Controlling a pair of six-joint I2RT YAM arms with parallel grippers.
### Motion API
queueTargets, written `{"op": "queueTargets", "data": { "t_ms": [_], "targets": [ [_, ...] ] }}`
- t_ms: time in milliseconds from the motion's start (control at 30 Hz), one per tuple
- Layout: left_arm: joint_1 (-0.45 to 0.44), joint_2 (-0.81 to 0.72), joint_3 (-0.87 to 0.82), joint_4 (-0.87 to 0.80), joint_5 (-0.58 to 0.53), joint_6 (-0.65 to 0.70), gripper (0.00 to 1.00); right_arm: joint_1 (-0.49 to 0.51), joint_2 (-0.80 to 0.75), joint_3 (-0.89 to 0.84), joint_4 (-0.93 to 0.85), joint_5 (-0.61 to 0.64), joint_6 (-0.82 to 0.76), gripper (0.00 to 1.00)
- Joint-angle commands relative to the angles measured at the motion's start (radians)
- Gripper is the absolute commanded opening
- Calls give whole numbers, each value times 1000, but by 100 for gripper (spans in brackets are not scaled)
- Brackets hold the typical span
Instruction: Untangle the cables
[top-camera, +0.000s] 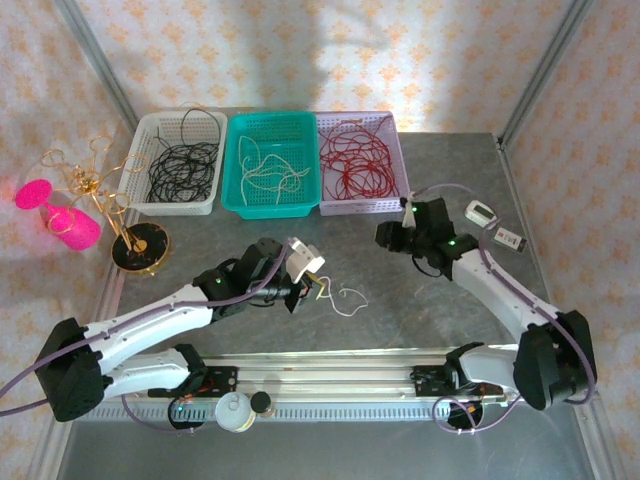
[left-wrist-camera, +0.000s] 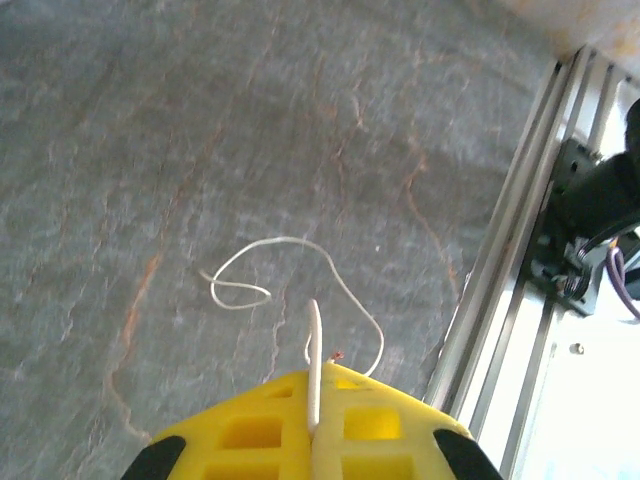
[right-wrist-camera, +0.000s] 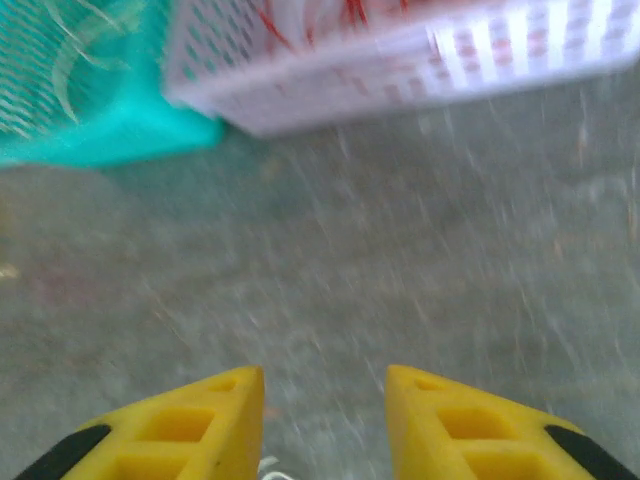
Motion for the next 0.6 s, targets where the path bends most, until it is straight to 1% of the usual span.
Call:
{"op": "queueTargets", "data": {
  "t_ms": [0,133,233,567],
  "targets": [
    [-5,0,7,-46,-32,23,0,53,66,9,-64,23,67,34],
    [-6,-9,-6,-23,-29,18,0,165,113,-60,-2,-15,159,42],
    [-5,-13,-9,-21,-28,21,0,239,149,-47,-27,32,179,45],
    [-5,-34,-22,-11,-30,21,0,358,304,34,17,17,180,46]
  ]
}}
